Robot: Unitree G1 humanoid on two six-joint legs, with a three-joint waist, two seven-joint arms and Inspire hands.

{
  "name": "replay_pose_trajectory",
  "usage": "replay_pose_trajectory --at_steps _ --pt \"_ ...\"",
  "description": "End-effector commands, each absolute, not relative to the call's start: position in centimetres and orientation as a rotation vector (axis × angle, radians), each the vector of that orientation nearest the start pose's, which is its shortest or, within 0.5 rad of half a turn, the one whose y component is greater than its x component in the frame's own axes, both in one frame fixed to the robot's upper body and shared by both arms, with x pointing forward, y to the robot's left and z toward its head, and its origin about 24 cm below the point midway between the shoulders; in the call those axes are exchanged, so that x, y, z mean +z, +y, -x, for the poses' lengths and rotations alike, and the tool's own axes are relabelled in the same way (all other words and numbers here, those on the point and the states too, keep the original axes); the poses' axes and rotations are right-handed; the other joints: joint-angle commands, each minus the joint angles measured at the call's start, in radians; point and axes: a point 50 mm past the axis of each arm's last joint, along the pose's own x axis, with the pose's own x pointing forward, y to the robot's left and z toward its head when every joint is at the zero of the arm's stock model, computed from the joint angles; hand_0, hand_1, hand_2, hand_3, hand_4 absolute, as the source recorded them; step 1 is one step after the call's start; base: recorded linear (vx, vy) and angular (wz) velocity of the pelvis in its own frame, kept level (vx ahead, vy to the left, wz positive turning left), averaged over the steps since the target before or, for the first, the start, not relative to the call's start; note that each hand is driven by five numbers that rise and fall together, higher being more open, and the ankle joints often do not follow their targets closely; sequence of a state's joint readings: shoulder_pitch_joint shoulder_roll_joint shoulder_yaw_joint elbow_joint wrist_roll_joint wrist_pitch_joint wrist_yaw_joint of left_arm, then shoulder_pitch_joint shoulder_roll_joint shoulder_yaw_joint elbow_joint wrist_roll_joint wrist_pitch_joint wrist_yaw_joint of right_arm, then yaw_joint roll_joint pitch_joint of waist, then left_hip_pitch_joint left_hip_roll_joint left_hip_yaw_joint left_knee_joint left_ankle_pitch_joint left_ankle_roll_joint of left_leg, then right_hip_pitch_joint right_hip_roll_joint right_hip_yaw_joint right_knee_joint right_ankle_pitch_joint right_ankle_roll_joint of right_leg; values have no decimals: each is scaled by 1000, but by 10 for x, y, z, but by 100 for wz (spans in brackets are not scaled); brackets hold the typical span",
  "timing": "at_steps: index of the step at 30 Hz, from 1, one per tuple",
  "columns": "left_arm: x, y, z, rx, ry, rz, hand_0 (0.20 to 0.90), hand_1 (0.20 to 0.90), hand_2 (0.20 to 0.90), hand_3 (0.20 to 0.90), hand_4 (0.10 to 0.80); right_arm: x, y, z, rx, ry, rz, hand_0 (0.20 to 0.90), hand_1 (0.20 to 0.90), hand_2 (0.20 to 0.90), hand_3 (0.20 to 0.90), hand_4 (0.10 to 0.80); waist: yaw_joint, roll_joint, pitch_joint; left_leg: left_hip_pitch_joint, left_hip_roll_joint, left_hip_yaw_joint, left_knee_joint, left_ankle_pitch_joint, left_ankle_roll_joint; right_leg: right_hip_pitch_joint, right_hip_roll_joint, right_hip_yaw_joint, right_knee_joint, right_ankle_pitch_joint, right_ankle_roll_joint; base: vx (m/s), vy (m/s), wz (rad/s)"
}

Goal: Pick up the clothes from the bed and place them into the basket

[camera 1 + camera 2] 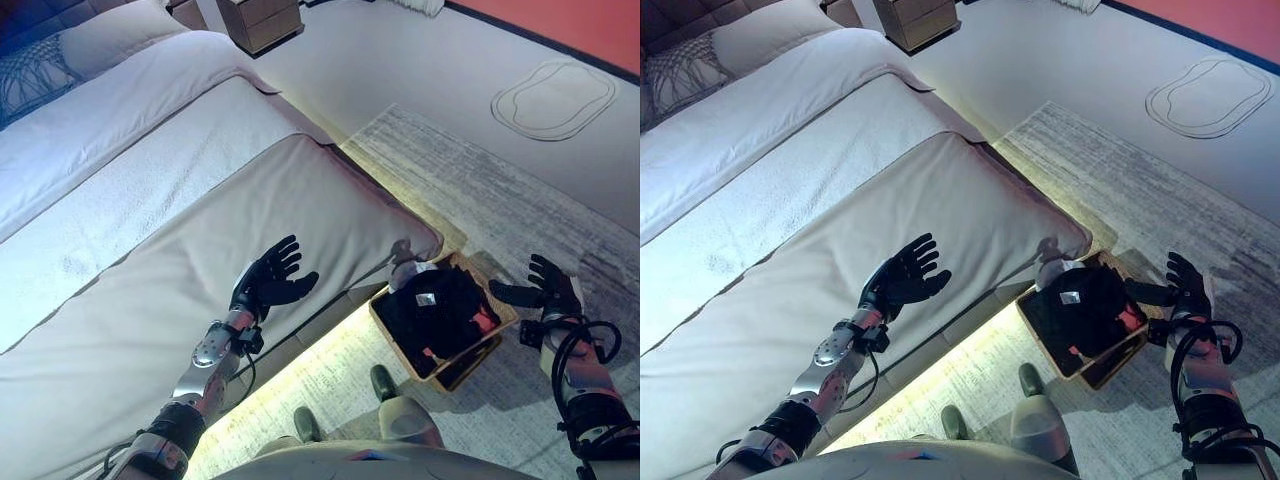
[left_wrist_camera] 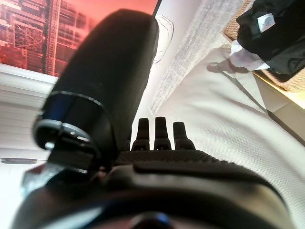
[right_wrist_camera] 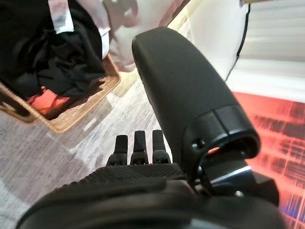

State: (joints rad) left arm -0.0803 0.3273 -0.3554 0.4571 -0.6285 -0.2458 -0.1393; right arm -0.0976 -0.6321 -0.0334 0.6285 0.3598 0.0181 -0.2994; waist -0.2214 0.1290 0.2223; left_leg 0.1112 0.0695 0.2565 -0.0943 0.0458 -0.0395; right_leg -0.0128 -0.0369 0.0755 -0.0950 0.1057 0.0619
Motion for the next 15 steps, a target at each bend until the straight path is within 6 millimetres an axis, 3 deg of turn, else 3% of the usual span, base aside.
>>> replay_pose_trajectory --at_steps 1,5,7,15 --pt "15 158 -271 -278 -21 216 900 900 900 900 800 68 -365 -264 -684 118 369 900 900 900 900 800 12 -46 -46 49 34 19 20 -118 -16 2 -20 5 55 -68 25 18 30 -1" --pt "11 159 -269 -256 -11 228 900 900 900 900 800 78 -349 -271 -607 32 435 900 900 900 900 800 11 -46 -50 52 32 13 17 -117 -15 6 -19 6 56 -70 24 11 5 0" --pt "5 159 -265 -230 8 237 900 900 900 900 800 79 -327 -272 -528 -15 470 900 900 900 900 800 12 -52 -58 53 31 4 16 -115 -12 11 -18 4 58 -73 23 49 10 0" --pt "-7 161 -254 -190 32 157 900 900 900 900 800 58 -263 -270 -306 -61 601 900 900 900 900 800 62 -96 -77 39 27 -66 7 -100 -6 33 -21 -37 65 -86 18 33 -12 10"
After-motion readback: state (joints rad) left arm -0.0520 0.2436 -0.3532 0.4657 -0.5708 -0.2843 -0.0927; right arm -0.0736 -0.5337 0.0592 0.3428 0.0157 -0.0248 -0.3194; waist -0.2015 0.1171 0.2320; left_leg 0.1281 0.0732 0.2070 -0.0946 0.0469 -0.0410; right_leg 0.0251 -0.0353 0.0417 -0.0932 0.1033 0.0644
